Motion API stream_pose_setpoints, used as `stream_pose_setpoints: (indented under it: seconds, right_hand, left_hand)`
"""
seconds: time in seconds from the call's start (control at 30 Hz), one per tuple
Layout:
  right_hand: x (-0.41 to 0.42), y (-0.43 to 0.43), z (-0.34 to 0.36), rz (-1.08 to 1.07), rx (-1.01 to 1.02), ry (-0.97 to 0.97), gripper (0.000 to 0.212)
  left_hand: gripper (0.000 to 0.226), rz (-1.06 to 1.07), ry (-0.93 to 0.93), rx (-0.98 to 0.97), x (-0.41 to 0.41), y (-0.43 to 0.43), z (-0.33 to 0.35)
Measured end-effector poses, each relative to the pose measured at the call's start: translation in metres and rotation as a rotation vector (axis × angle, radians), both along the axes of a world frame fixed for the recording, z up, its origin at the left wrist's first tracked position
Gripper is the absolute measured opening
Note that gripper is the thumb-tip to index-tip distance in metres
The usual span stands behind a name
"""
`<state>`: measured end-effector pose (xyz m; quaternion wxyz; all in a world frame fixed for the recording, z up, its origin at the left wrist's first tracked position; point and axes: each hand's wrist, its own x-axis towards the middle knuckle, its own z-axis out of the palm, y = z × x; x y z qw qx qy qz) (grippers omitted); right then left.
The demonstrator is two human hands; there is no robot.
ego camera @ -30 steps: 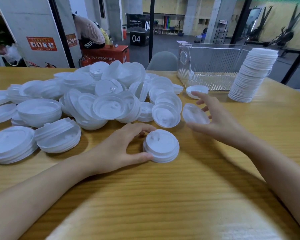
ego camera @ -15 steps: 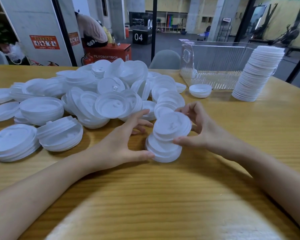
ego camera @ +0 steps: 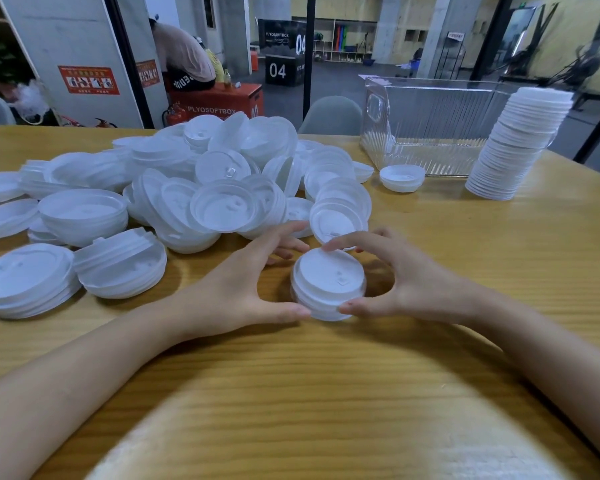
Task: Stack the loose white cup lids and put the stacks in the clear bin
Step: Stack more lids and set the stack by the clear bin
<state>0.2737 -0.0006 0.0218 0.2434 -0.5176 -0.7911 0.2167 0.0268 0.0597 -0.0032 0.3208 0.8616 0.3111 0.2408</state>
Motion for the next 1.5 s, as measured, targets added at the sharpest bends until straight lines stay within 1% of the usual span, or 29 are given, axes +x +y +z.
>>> stream_pose_setpoints:
  seconds: [0.2, 0.33, 0.53, 0.6, 0.7, 0.77, 0.8, 0.87, 0.93, 1.0, 1.03, 1.07, 1.1, 1.17, 1.2, 1.23, 1.27, 1.3, 1.33, 1.37, 1.43, 1.47, 1.5]
  right_hand:
    - [0.0, 0.0, 0.0, 0.004, 0.009, -0.011, 0.065]
    - [-0.001, 0.0, 0.0, 0.02, 0.036, -0.046, 0.066]
    - [0.001, 0.005, -0.006, 0.032, 0.076, -0.058, 0.068]
    - [0.003, 0.006, -0.005, 0.023, 0.087, -0.034, 0.068]
    - [0.01, 0.012, -0.003, -0.083, 0.188, 0.044, 0.057]
    - [0.018, 0.02, -0.008, -0.166, 0.298, -0.055, 0.046]
    - [0.021, 0.025, -0.011, -0.201, 0.334, -0.129, 0.039]
    - [0.025, 0.032, -0.017, -0.23, 0.367, -0.237, 0.034]
    - [0.023, 0.037, -0.02, -0.237, 0.407, -0.289, 0.026]
    - [0.022, 0.039, -0.019, -0.252, 0.45, -0.298, 0.013]
    - [0.022, 0.038, -0.017, -0.255, 0.465, -0.268, 0.008]
    - [0.022, 0.036, -0.015, -0.256, 0.462, -0.2, 0.009]
    - [0.022, 0.034, -0.011, -0.245, 0.431, -0.083, 0.016]
    - [0.022, 0.026, -0.001, -0.222, 0.281, 0.281, 0.021]
    - [0.023, 0.023, 0.005, -0.234, 0.201, 0.466, 0.019]
    - [0.025, 0.022, 0.008, -0.276, 0.119, 0.61, 0.015]
    - [0.03, 0.022, 0.011, -0.33, 0.041, 0.698, 0.011]
    - [0.035, 0.022, 0.012, -0.386, -0.026, 0.733, 0.006]
    - [0.04, 0.024, 0.011, -0.444, -0.071, 0.715, 0.004]
    - [0.044, 0.025, 0.009, -0.499, -0.07, 0.627, 0.007]
    - [0.05, 0.029, 0.003, -0.578, 0.034, 0.331, 0.01]
    - [0.05, 0.03, 0.0, -0.581, 0.083, 0.208, 0.011]
    - [0.049, 0.03, 0.0, -0.551, 0.094, 0.139, 0.012]
  left_hand:
    - [0.095, -0.002, 0.011, 0.008, 0.001, -0.001, 0.0]
    - [0.097, -0.008, 0.035, 0.012, 0.0, -0.001, 0.001]
    - [0.087, -0.019, 0.036, 0.022, 0.002, -0.005, 0.004]
    - [0.084, -0.02, 0.028, 0.019, 0.002, -0.006, 0.006]
    - [0.082, -0.023, 0.018, 0.011, 0.003, -0.007, 0.007]
    - [0.081, -0.026, 0.016, 0.016, 0.004, -0.008, 0.008]
    - [0.08, -0.027, 0.014, 0.018, 0.004, -0.008, 0.008]
    - [0.078, -0.028, 0.014, 0.019, 0.004, -0.009, 0.009]
    - [0.078, -0.027, 0.02, 0.025, 0.004, -0.009, 0.009]
    - [0.079, -0.025, 0.024, 0.028, 0.003, -0.009, 0.008]
    - [0.08, -0.025, 0.025, 0.026, 0.003, -0.008, 0.007]
    - [0.08, -0.025, 0.027, 0.026, 0.002, -0.008, 0.007]
    - [0.08, -0.025, 0.028, 0.027, 0.002, -0.008, 0.007]
    - [0.08, -0.024, 0.028, 0.027, 0.003, -0.009, 0.008]
    - [0.08, -0.025, 0.028, 0.026, 0.003, -0.009, 0.008]
    - [0.08, -0.027, 0.029, 0.027, 0.003, -0.009, 0.008]
    - [0.081, -0.027, 0.033, 0.028, 0.003, -0.008, 0.008]
    - [0.081, -0.027, 0.038, 0.03, 0.003, -0.008, 0.007]
    - [0.081, -0.026, 0.04, 0.03, 0.002, -0.008, 0.007]
    - [0.081, -0.026, 0.039, 0.027, 0.002, -0.008, 0.007]
    - [0.081, -0.026, 0.036, 0.022, 0.003, -0.008, 0.008]
    - [0.081, -0.027, 0.035, 0.023, 0.003, -0.008, 0.008]
    - [0.081, -0.029, 0.036, 0.024, 0.003, -0.008, 0.008]
